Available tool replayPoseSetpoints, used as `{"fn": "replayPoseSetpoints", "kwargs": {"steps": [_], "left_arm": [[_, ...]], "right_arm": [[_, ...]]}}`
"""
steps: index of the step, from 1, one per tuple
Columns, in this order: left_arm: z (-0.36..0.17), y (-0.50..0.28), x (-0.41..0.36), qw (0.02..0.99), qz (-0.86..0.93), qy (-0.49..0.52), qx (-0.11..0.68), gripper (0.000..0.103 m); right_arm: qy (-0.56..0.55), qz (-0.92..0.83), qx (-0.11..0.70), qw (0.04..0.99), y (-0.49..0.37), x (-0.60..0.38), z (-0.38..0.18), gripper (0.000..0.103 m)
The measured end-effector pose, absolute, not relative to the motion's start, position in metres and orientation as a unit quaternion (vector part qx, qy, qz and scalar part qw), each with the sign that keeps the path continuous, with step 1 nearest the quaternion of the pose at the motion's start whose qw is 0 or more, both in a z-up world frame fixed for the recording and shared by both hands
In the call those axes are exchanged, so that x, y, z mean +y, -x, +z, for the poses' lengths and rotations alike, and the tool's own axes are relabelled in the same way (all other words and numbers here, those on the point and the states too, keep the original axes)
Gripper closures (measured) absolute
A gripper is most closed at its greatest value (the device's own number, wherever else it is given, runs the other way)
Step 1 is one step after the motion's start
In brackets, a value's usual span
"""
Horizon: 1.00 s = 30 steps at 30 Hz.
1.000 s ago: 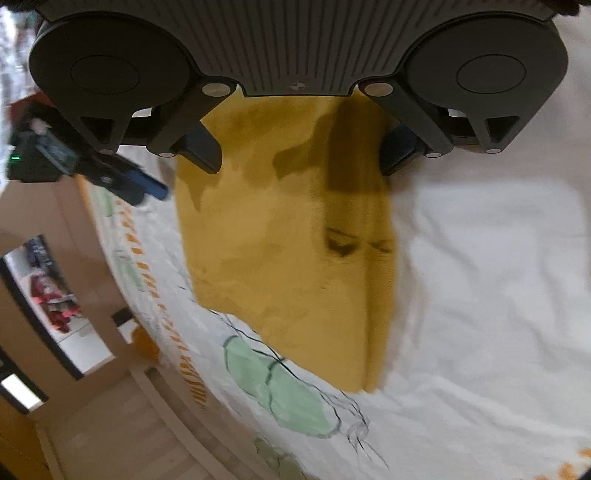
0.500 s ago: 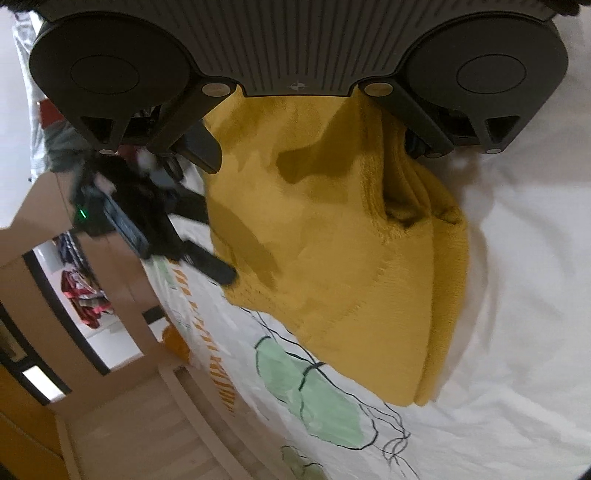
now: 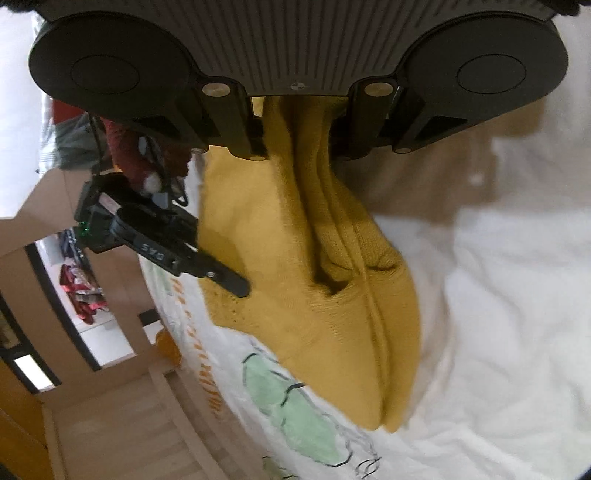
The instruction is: Fold small clothes
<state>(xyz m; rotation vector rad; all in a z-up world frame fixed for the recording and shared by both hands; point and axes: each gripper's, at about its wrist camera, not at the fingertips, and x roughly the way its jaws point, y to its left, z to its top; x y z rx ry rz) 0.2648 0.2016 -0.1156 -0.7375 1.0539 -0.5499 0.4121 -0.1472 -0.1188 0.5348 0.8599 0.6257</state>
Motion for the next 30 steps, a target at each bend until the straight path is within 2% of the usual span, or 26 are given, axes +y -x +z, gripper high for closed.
{"fn": "replayPoseSetpoints", "kwargs": {"steps": [9,18,24,26,30], "left_arm": [[-0.098,-0.22,0.174,0.731,-0.298,0.354,0.501,0.092],[-0.104,-0.146,0.13,0.72,-0.317,0.333,0.52,0.091],[-0.121,-0.113,0.118,0.762,-0.256,0.272,0.529,0.084],[-0.123,-0.106,0.121,0.769,-0.243,0.278,0.521,0.082],[-0.112,-0.091,0.118,0.805,-0.22,0.213,0.509,0.081]], "right_arm": [[-0.238,0.269,0.433,0.827,-0.352,-0.165,-0.08,0.066],[-0.237,0.242,0.475,0.812,-0.263,-0.205,-0.075,0.064],[-0.23,0.196,0.457,0.836,-0.237,-0.22,-0.088,0.049],[-0.229,0.181,0.447,0.846,-0.231,-0.223,-0.089,0.039],[-0.19,0.163,0.42,0.872,-0.215,-0.221,-0.08,0.038]]}}
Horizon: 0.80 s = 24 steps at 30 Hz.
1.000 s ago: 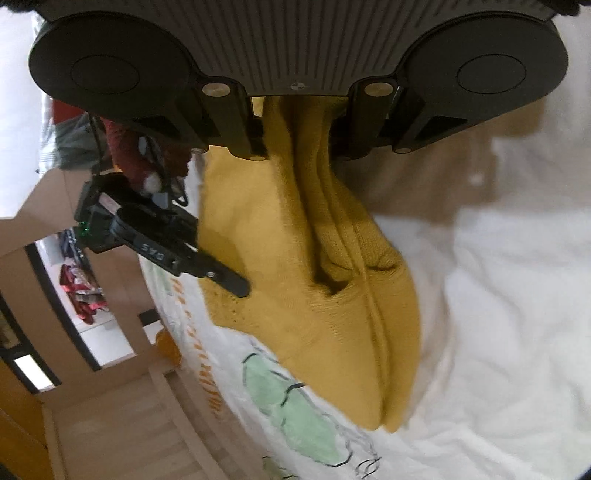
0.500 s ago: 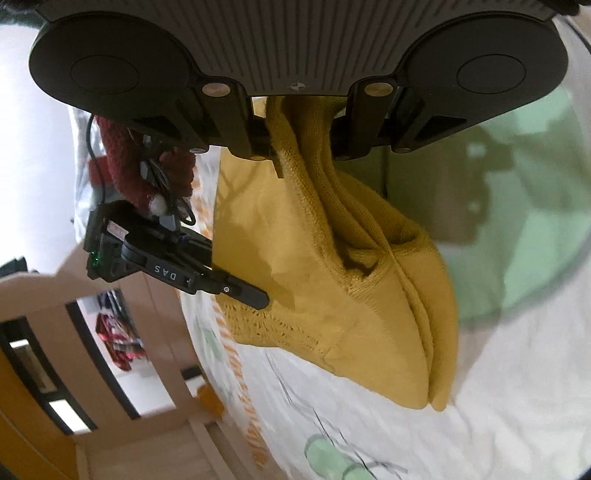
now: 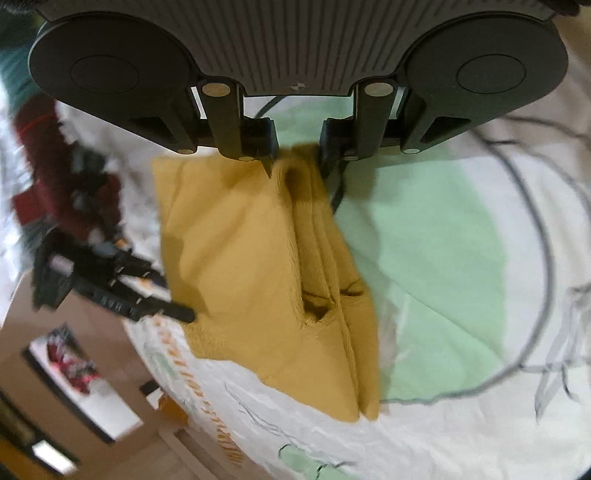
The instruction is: Fold small clothes
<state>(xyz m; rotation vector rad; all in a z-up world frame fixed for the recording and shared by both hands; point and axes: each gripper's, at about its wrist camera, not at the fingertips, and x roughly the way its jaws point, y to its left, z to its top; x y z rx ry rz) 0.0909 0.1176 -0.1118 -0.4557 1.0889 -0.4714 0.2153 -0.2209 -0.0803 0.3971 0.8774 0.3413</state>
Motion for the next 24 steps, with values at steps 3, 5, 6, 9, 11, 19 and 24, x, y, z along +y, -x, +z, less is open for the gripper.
{"fn": "replayPoseSetpoints", "kwargs": {"steps": [3,5,6,9,11,19,24], "left_arm": [[-0.096,-0.078,0.112,0.829,-0.207,0.155,0.496,0.081],[-0.079,-0.069,0.109,0.851,-0.206,0.122,0.467,0.081],[-0.069,-0.065,0.107,0.864,-0.204,0.106,0.448,0.081],[-0.041,-0.065,0.098,0.894,-0.199,0.082,0.394,0.081],[-0.028,-0.076,0.091,0.911,-0.191,0.074,0.359,0.08],[-0.048,-0.155,0.058,0.927,-0.156,0.094,0.328,0.078],[-0.076,-0.157,0.071,0.921,-0.128,0.101,0.353,0.078]], "right_arm": [[-0.169,0.156,0.397,0.888,-0.203,-0.221,-0.073,0.038],[-0.159,0.152,0.38,0.898,-0.194,-0.222,-0.068,0.038],[-0.154,0.151,0.369,0.904,-0.187,-0.222,-0.064,0.038],[-0.142,0.147,0.342,0.917,-0.174,-0.221,-0.058,0.038],[-0.132,0.15,0.328,0.923,-0.168,-0.219,-0.055,0.038],[-0.074,0.179,0.289,0.938,-0.17,-0.187,-0.045,0.062],[-0.057,0.176,0.294,0.938,-0.19,-0.178,-0.051,0.07]]}}
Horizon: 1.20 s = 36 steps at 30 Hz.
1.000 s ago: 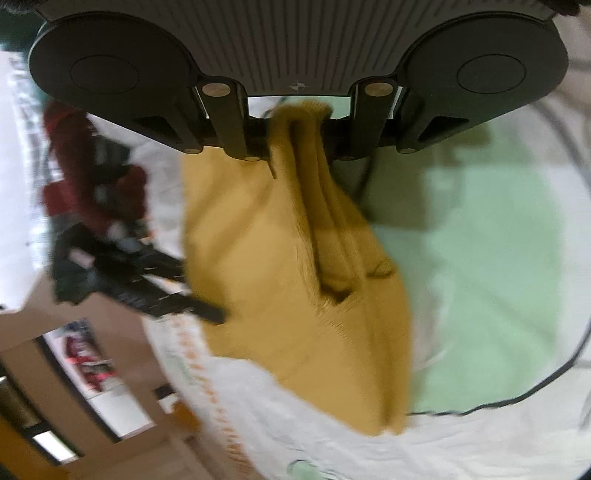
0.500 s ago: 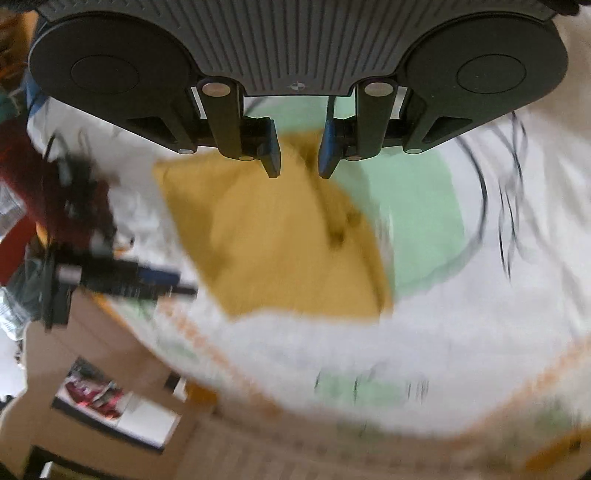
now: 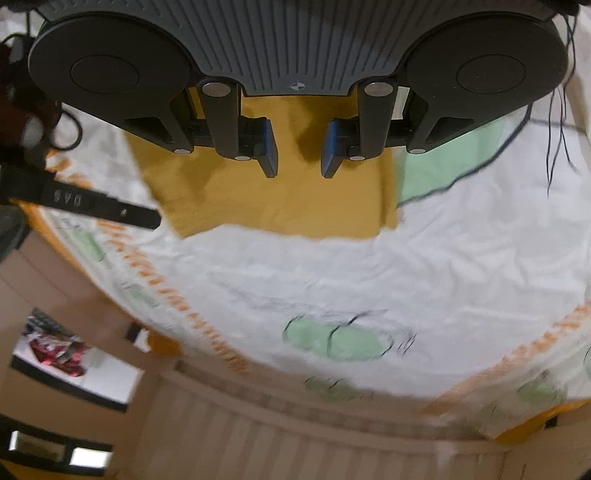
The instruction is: Fold small clothes
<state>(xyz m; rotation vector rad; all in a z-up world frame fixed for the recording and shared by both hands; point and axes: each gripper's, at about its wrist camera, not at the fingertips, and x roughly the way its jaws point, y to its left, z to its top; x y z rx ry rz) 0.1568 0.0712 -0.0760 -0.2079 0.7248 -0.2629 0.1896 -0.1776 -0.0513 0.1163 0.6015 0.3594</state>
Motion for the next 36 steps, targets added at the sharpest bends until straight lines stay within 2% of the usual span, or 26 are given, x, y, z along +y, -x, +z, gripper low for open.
{"fn": "replayPoseSetpoints", "kwargs": {"steps": [2,5,12,14,18,20,24,26,27,29,36], "left_arm": [[-0.092,-0.153,0.08,0.913,-0.117,0.098,0.377,0.079],[-0.103,-0.133,0.093,0.918,-0.112,0.095,0.369,0.078],[-0.102,-0.123,0.096,0.919,-0.109,0.095,0.366,0.078],[-0.102,-0.124,0.095,0.92,-0.108,0.09,0.366,0.078],[-0.104,-0.123,0.094,0.921,-0.107,0.09,0.363,0.078],[-0.103,-0.123,0.092,0.922,-0.106,0.084,0.363,0.078],[-0.1,-0.118,0.089,0.925,-0.103,0.065,0.361,0.077],[-0.099,-0.113,0.087,0.925,-0.092,0.05,0.364,0.066],[-0.099,-0.11,0.087,0.925,-0.087,0.047,0.367,0.064],[-0.098,-0.102,0.089,0.925,-0.083,0.05,0.368,0.064],[-0.093,-0.077,0.087,0.924,-0.08,0.019,0.374,0.061]], "right_arm": [[-0.049,0.174,0.319,0.93,-0.2,-0.175,-0.066,0.071],[-0.038,0.167,0.343,0.923,-0.211,-0.174,-0.091,0.073],[-0.039,0.158,0.337,0.927,-0.21,-0.172,-0.086,0.075],[-0.029,0.158,0.329,0.931,-0.205,-0.167,-0.078,0.065],[0.007,0.18,0.312,0.933,-0.178,-0.154,-0.062,0.059],[0.027,0.189,0.322,0.927,-0.166,-0.147,-0.065,0.051],[0.068,0.184,0.336,0.921,-0.139,-0.137,-0.076,0.051],[0.075,0.177,0.336,0.922,-0.129,-0.137,-0.074,0.048],[0.073,0.176,0.338,0.922,-0.125,-0.137,-0.072,0.047],[0.07,0.178,0.345,0.919,-0.117,-0.137,-0.069,0.041],[0.06,0.176,0.384,0.904,-0.09,-0.14,-0.073,0.041]]}}
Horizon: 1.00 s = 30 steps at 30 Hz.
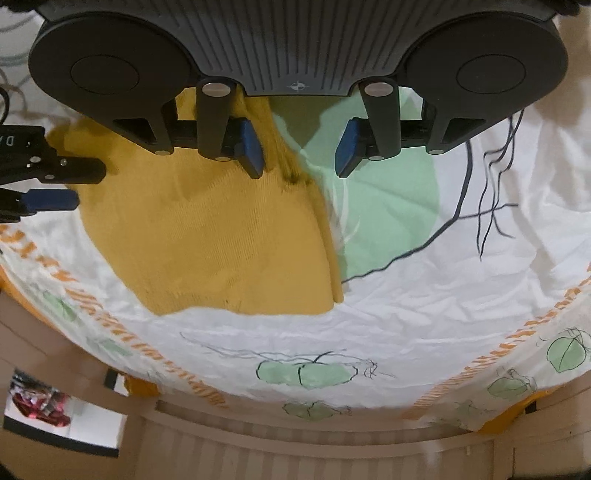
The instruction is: Fold small clothes
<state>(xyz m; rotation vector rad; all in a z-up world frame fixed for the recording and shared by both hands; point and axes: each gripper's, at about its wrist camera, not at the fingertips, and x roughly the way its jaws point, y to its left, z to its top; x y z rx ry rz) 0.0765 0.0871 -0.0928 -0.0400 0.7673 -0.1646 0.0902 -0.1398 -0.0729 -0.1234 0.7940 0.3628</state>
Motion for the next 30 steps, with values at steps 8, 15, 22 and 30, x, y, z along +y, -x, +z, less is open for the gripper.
{"fn": "replayPoseSetpoints", "kwargs": {"steps": [8,15,22,30], "left_arm": [[-0.081,-0.059,0.088,0.915,-0.074,0.009,0.396,0.059],[-0.051,-0.036,0.086,0.924,-0.062,0.044,0.375,0.059],[-0.013,-0.019,0.066,0.938,0.0,0.018,0.346,0.059],[0.011,-0.006,0.044,0.94,0.054,-0.018,0.337,0.059]], "right_arm": [[0.011,0.156,0.403,0.902,-0.068,-0.157,-0.064,0.032],[-0.009,0.143,0.351,0.925,-0.042,-0.164,-0.031,0.013],[-0.01,0.102,0.298,0.949,-0.027,-0.16,-0.003,0.002],[0.006,0.023,0.271,0.962,-0.008,-0.158,0.005,0.002]]}}
